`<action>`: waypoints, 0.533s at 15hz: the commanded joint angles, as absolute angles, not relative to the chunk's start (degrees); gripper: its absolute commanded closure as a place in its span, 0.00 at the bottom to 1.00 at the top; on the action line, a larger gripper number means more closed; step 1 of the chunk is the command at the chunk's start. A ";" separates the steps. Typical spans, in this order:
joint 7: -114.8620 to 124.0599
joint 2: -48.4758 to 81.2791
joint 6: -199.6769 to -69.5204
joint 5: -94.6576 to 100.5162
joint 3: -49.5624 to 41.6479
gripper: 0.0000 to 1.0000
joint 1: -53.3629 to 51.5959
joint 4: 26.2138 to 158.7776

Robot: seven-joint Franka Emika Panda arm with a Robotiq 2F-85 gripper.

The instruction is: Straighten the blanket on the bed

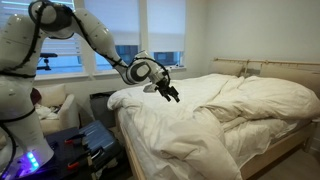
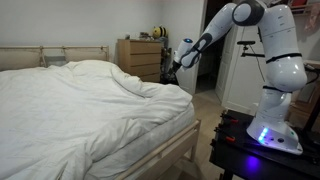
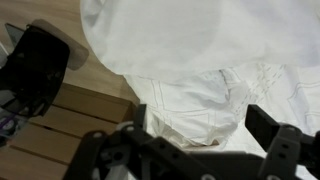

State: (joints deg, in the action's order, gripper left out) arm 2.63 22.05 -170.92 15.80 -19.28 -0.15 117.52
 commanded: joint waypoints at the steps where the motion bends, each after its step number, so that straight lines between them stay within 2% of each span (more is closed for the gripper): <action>1: 17.19 29.01 -170.52 15.77 -25.87 0.00 -8.46 111.31; 5: 30.81 35.48 -166.91 14.01 -31.32 0.00 -15.74 107.10; 8: 35.30 38.96 -162.23 10.55 -31.70 0.00 -17.32 104.80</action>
